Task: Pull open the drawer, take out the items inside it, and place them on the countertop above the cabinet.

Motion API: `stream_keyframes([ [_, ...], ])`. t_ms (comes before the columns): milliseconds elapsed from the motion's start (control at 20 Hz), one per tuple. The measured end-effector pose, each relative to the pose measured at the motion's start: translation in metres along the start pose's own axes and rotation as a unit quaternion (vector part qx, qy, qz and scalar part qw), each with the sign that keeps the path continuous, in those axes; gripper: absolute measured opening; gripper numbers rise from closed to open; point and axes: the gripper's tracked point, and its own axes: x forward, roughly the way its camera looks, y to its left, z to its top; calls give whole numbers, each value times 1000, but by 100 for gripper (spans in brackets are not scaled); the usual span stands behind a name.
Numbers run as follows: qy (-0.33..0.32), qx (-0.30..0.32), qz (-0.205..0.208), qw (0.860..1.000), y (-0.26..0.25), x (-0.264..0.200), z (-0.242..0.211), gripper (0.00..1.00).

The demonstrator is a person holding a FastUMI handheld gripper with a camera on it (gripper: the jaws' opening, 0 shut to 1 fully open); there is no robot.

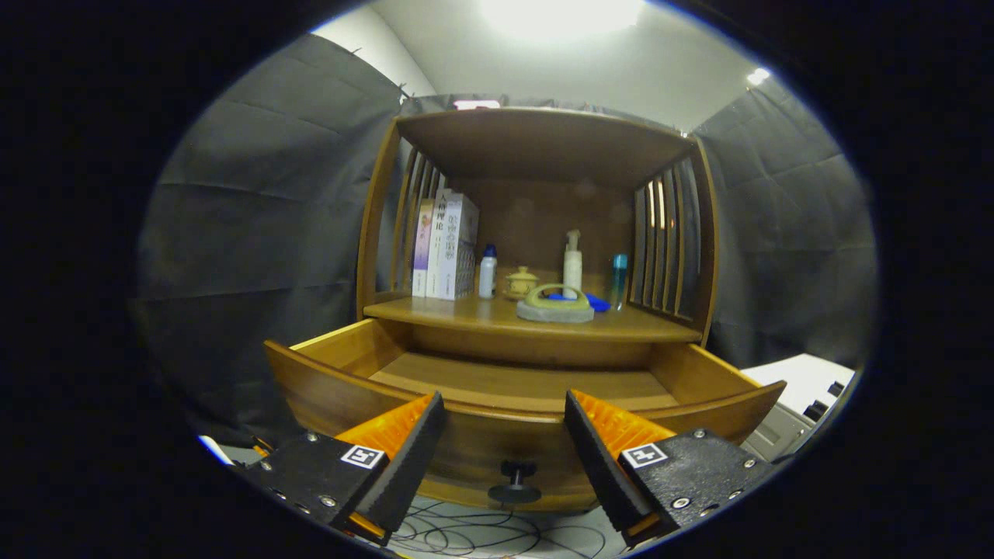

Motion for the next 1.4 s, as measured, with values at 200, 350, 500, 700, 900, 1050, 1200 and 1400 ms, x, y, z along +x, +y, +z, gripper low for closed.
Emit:
stream_keyframes([
  [200, 7, -32, 0, 999, 10, -15, -11, 95],
  [350, 20, -20, -4, 1000, 11, -22, -26, 95],
  [500, 33, -9, -19, 999, -1, -15, -38, 95],
  [700, 46, 4, -42, 998, -18, -5, -47, 95],
  [900, 54, 23, -39, 997, -24, 3, -47, 94],
  [1050, 54, 25, -28, 998, -31, 12, -46, 95],
  [1200, 56, 49, -24, 997, -32, 23, -46, 95],
  [1400, 57, 49, -25, 997, -33, 45, -42, 95],
])
